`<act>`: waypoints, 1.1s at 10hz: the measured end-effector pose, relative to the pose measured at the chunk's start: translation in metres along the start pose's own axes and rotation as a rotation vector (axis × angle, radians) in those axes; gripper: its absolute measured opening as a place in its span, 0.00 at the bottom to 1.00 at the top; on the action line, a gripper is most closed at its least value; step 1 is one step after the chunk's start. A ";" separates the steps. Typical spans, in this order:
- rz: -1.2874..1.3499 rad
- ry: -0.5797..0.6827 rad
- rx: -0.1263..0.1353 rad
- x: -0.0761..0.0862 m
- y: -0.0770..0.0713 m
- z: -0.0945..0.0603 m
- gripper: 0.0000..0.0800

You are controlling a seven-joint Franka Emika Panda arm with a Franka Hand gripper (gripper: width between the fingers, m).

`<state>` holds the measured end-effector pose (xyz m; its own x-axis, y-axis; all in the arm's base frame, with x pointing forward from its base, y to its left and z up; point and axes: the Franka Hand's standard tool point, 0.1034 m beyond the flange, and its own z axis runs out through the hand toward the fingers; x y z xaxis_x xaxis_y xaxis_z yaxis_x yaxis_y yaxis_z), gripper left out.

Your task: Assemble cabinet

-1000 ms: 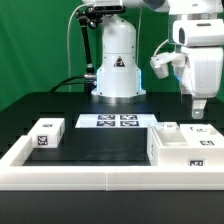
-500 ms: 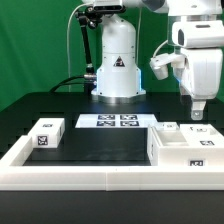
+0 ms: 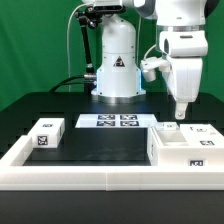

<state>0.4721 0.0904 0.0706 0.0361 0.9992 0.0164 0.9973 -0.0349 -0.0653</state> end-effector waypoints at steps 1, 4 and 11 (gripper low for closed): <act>0.000 0.000 0.000 0.000 0.000 0.000 1.00; 0.000 0.004 -0.006 0.000 -0.004 0.003 1.00; -0.004 0.028 -0.031 -0.003 -0.033 0.024 1.00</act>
Offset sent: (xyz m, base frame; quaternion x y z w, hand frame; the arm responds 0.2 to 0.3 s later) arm -0.0165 0.0088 -0.0006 -0.0037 0.0306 -0.0037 0.9995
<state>0.4375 0.0888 0.0485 0.0340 0.9984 0.0450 0.9989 -0.0324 -0.0339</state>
